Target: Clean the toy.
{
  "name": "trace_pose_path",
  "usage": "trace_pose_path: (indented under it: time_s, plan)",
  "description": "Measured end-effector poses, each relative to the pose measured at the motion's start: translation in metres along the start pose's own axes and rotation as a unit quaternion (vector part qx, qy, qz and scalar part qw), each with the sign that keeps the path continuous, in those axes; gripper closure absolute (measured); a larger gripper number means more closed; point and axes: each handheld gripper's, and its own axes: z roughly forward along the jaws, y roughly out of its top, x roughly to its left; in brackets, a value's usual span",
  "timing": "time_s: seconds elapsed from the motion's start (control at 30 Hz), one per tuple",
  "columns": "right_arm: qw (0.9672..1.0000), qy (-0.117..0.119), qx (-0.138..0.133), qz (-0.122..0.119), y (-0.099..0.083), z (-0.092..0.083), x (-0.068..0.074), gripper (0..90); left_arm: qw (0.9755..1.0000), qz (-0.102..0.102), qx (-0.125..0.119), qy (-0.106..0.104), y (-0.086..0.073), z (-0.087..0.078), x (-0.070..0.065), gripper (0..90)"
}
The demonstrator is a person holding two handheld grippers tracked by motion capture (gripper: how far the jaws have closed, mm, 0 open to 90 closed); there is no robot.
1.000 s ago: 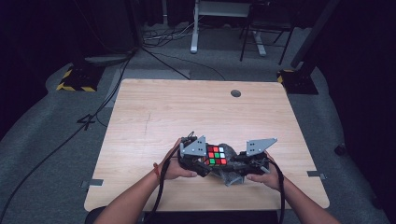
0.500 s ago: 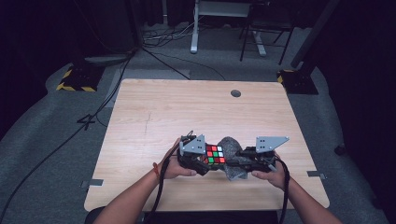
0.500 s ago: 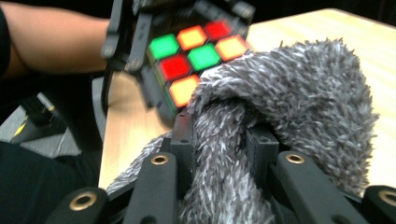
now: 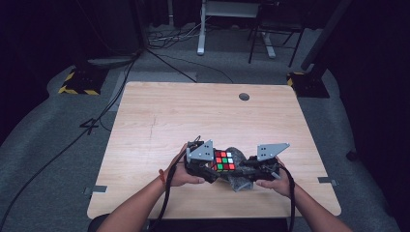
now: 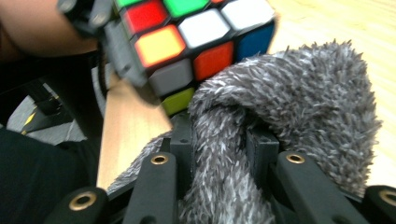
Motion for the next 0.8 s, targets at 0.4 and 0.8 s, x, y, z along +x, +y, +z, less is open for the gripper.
trace_pose_path:
  time_s: [0.4, 0.8]
  plan:
    - [0.9996, -0.006, -0.023, -0.015, 0.004, -0.008, 0.004, 70.1, 0.9999, -0.002, 0.015, 0.007, -0.005, 0.001, 0.005, 33.2]
    - [0.9988, -0.002, -0.045, -0.020, 0.007, -0.013, 0.004, 70.1, 0.9986, 0.008, 0.051, -0.009, -0.007, 0.008, 0.004, 32.8]
